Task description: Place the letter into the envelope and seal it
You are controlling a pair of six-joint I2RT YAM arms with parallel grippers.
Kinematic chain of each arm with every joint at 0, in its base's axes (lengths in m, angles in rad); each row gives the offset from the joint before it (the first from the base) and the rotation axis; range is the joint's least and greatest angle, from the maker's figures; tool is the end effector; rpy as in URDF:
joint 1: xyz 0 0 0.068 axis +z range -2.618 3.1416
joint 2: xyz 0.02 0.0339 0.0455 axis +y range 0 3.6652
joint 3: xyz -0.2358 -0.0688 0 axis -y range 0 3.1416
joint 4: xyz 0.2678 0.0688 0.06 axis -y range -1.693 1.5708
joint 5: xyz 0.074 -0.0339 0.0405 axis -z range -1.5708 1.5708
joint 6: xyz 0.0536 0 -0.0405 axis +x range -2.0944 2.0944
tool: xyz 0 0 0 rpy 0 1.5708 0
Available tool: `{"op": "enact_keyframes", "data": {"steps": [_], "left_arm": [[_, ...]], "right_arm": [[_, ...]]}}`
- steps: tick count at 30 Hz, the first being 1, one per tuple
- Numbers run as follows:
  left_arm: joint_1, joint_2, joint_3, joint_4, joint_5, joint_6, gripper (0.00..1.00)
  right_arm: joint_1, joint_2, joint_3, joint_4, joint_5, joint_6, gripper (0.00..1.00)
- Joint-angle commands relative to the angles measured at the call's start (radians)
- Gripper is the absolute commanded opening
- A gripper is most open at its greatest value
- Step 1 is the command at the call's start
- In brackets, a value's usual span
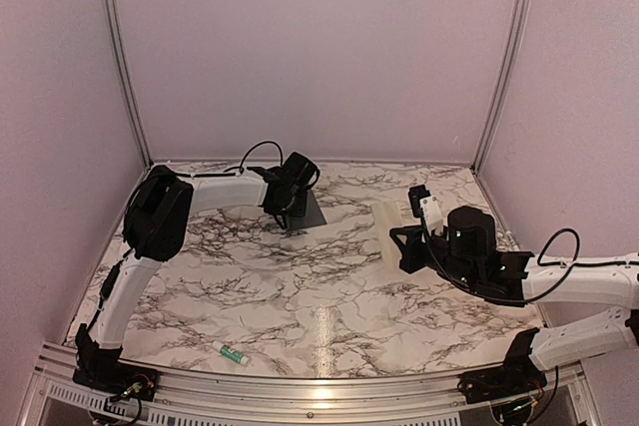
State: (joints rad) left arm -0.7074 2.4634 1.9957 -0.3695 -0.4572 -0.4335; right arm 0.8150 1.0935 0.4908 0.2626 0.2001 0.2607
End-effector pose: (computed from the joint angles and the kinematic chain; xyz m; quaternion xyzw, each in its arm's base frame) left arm 0.4345 -0.3404 0.1036 0.0436 0.9118 -0.0106 0.4082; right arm 0.2036 0.2005 0.1784 -0.1669 0.7973 0.2242 0.5350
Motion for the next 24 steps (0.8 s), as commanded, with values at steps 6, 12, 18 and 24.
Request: {"op": "enact_keyframes", "data": {"steps": [6,12,18,24], "left_arm": [[0.006,-0.017,-0.052,-0.012,-0.075,0.021,0.32],[0.006,-0.053,-0.109,0.012,-0.089,0.041,0.24],[-0.003,-0.110,-0.188,0.089,-0.048,0.100,0.15],[-0.047,-0.235,-0.428,0.307,-0.017,0.205,0.01]], "right_arm": [[-0.007,-0.016,0.007,0.021,0.001,-0.005,0.00],[-0.007,-0.018,0.009,0.020,-0.001,-0.005,0.00],[-0.007,-0.017,0.012,0.020,-0.002,-0.004,0.00],[-0.007,-0.014,0.009,0.022,-0.003,-0.002,0.00]]}}
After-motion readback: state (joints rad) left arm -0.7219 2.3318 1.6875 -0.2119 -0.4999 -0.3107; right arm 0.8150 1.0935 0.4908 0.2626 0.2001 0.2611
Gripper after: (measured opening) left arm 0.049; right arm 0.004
